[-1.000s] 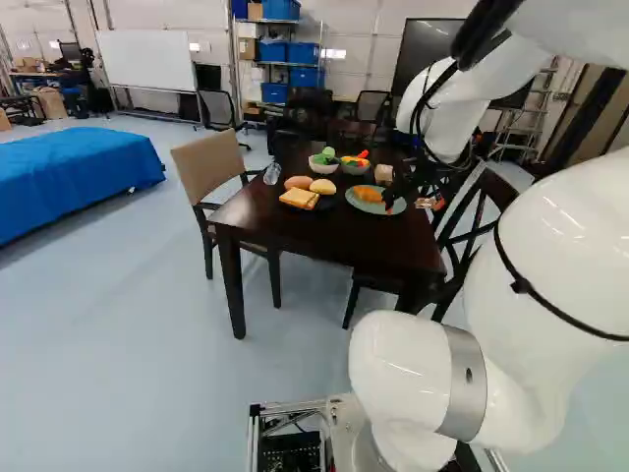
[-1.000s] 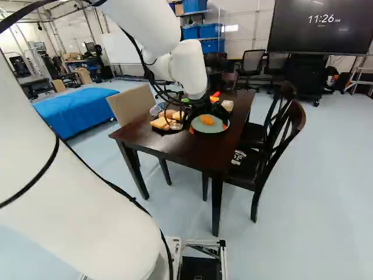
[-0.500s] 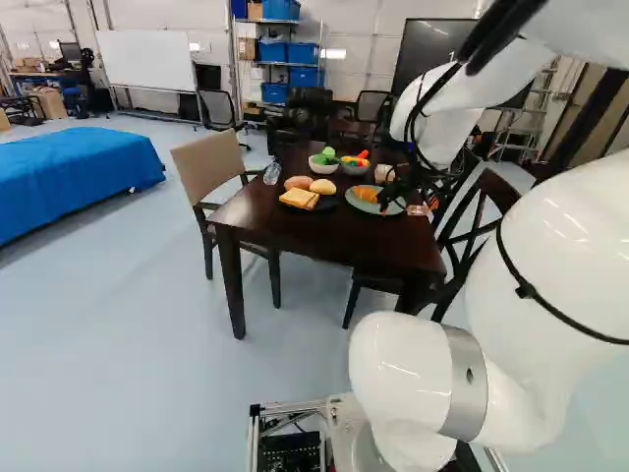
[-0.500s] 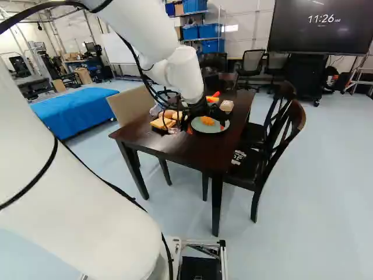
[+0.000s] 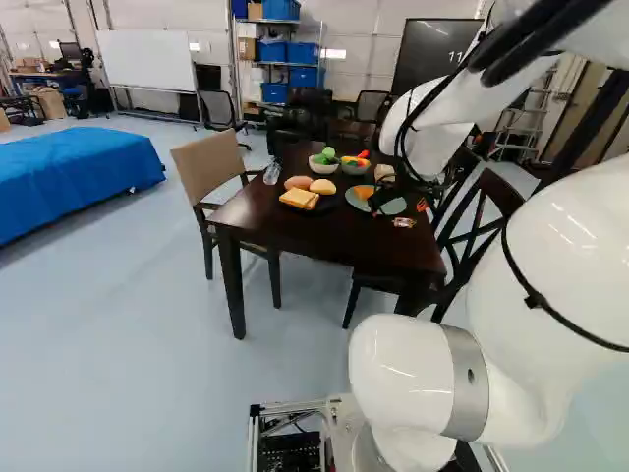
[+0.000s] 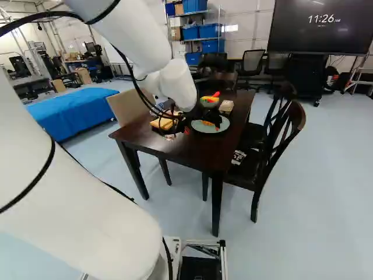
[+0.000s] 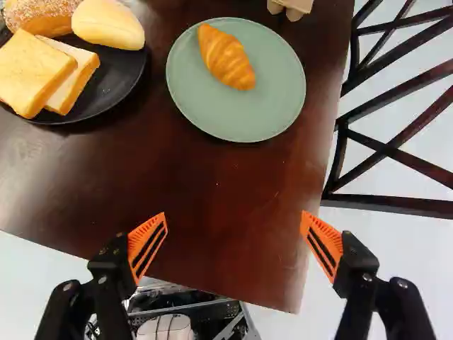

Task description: Move the croissant to the empty plate

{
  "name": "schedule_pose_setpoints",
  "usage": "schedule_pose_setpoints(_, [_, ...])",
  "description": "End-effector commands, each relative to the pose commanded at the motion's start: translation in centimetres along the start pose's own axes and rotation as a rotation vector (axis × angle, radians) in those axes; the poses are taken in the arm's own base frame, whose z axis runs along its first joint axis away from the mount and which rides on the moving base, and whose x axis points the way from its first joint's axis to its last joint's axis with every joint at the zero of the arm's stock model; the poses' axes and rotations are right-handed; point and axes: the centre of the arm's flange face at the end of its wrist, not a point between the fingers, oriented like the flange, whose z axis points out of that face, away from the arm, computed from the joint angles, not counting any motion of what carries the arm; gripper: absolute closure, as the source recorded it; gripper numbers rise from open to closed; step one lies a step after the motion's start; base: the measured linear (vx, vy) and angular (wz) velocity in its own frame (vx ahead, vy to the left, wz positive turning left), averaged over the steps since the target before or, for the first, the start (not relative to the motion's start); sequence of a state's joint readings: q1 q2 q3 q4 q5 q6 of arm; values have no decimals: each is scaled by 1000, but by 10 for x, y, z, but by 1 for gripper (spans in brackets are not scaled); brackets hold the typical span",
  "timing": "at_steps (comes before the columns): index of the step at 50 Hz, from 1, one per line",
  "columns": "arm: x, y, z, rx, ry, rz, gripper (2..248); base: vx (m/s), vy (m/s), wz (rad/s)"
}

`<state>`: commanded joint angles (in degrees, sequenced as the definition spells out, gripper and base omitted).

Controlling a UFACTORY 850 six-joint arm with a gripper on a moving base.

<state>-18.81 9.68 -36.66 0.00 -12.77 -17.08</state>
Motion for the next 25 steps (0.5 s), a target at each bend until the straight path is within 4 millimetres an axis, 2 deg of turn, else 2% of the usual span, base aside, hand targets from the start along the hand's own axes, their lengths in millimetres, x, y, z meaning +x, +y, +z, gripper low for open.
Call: schedule_pose_setpoints(25, [-26, -37, 17, 5, 155, 9, 3, 0, 0, 0])
